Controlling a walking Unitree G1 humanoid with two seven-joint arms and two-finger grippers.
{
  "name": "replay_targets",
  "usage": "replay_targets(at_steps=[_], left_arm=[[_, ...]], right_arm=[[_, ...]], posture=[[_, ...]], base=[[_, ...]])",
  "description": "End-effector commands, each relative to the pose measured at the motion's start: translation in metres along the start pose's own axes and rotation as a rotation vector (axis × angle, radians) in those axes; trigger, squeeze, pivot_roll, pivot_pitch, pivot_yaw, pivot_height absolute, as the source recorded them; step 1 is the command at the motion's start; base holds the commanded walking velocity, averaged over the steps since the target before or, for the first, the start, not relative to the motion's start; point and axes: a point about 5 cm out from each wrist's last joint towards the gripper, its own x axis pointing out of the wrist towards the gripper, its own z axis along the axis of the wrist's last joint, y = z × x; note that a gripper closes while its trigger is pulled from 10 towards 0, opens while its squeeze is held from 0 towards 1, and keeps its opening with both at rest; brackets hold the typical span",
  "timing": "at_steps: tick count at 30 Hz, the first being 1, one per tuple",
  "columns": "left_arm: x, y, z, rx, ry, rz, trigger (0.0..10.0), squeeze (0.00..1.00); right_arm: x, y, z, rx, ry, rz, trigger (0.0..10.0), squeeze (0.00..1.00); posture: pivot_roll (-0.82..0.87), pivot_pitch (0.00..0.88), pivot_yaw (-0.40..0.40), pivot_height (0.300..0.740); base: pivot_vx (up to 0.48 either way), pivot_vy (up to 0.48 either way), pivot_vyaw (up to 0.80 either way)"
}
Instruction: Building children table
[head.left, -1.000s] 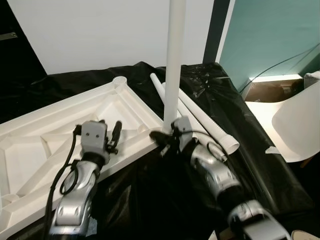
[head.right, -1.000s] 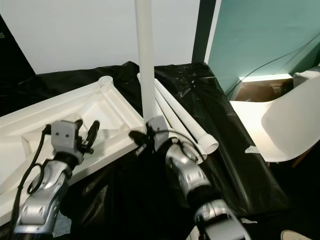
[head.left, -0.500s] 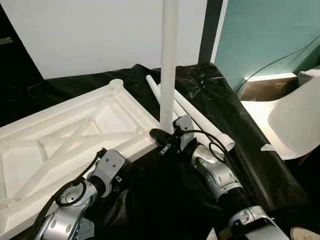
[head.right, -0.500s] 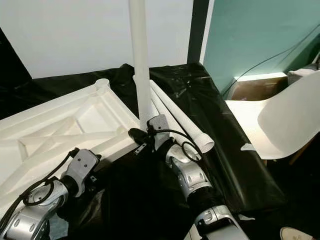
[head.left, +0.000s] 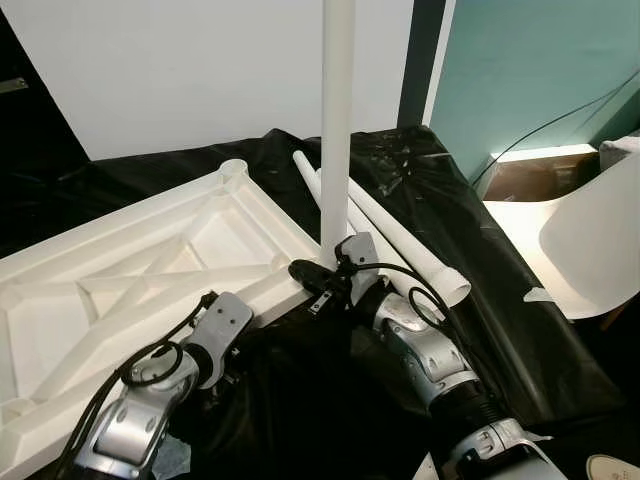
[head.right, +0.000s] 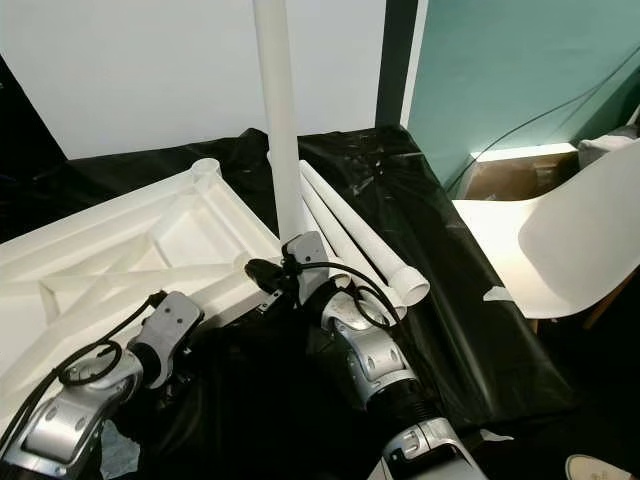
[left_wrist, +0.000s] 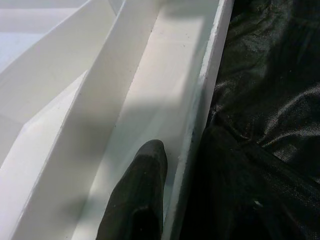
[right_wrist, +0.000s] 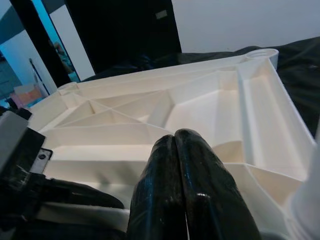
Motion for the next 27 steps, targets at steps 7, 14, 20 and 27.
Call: replay_targets(at_steps=[7, 14, 20, 27], left_arm=[[0.034, 0.008, 0.001, -0.134, 0.021, 0.164, 0.0, 0.00], [0.041, 0.012, -0.001, -0.131, 0.060, 0.233, 2.5, 0.00], [0.038, 0.016, -0.004, -0.109, 0.077, 0.248, 7.1, 0.00], [0.042, 0.018, -0.003, -0.123, 0.066, 0.278, 4.9, 0.00]], right_arm=[[0.004, 0.004, 0.007, -0.020, -0.015, 0.007, 10.0, 0.00], [0.003, 0.005, 0.007, -0.013, -0.015, -0.001, 10.0, 0.00], [0.004, 0.005, 0.006, 0.000, -0.014, -0.003, 10.0, 0.00], [0.005, 0.005, 0.007, -0.008, -0.006, 0.021, 10.0, 0.00]], posture=[[0.16, 0.000, 0.042, 0.740], [0.16, 0.000, 0.053, 0.740], [0.19, 0.000, 0.045, 0.740], [0.19, 0.000, 0.019, 0.740]], base=[[0.000, 0.000, 0.00], [0.000, 0.000, 0.00], [0.000, 0.000, 0.00], [0.000, 0.000, 0.00]])
